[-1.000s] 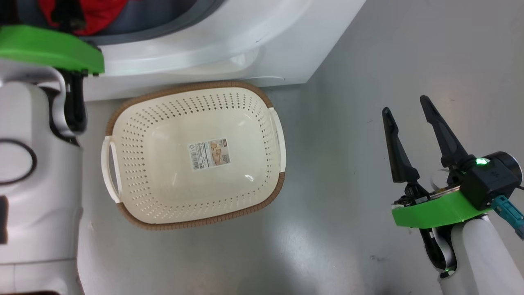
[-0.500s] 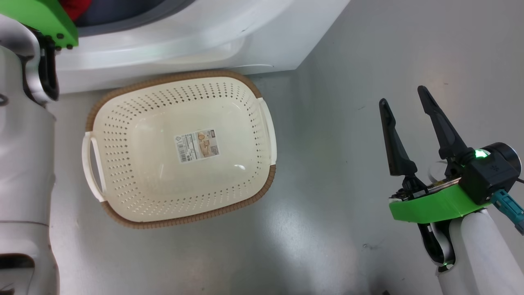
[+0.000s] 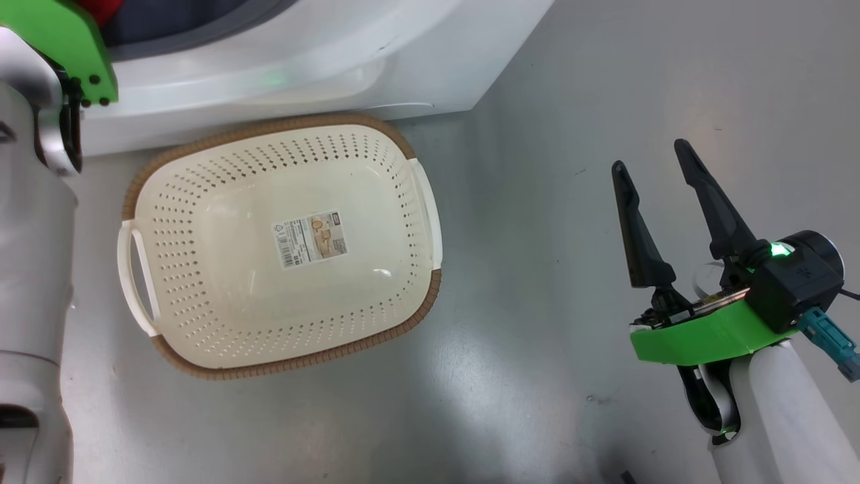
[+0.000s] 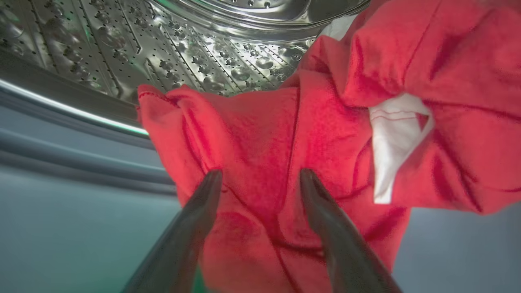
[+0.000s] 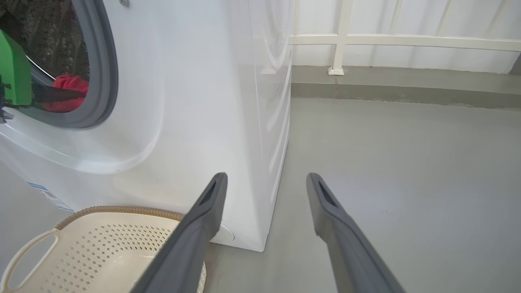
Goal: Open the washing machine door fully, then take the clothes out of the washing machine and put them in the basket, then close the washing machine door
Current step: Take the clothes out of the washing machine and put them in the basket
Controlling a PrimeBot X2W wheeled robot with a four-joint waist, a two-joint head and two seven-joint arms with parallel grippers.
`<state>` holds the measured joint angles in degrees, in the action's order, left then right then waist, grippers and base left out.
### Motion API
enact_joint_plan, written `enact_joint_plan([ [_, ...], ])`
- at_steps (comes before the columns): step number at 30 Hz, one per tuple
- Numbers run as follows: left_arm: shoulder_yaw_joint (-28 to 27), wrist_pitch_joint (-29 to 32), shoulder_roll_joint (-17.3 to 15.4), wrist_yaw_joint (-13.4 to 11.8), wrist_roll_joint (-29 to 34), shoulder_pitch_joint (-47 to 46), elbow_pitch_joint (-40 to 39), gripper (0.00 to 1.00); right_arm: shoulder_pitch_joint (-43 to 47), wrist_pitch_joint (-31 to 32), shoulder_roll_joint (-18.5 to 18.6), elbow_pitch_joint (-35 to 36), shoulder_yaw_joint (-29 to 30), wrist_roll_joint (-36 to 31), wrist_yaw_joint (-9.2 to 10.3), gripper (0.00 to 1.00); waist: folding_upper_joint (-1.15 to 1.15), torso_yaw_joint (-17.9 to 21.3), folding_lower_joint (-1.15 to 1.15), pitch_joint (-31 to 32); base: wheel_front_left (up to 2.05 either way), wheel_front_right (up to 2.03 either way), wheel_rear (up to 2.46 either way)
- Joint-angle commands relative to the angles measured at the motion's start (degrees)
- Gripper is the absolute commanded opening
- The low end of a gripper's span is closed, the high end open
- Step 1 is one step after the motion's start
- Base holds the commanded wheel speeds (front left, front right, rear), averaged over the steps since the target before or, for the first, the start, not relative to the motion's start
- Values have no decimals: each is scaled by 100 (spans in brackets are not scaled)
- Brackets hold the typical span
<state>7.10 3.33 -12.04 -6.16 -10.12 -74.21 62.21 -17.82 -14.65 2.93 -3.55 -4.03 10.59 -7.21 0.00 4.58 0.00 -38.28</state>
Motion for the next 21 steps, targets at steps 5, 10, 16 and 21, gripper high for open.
enact_joint_plan([
  [5, 26, 210, -343, -105, 62, -120, 124, 100, 21, -35, -5, 82, -224, 153, -28, 100, 0, 36, 0, 21, 0, 0, 0],
  [10, 30, 314, -339, -44, -22, -87, 291, 18, 21, -35, -5, 96, -260, 177, -28, 100, 0, 80, 0, 16, 0, 0, 0],
  [16, 26, -125, -330, 37, -108, -89, 207, 0, 21, -35, -5, 110, -259, 189, -28, 100, 0, 93, 0, -8, 0, 0, 0],
  [21, -38, -632, -267, 146, -254, -29, 100, 0, 20, -35, -5, 74, -264, 209, -28, 100, 0, 77, 0, 38, 0, 0, 0],
])
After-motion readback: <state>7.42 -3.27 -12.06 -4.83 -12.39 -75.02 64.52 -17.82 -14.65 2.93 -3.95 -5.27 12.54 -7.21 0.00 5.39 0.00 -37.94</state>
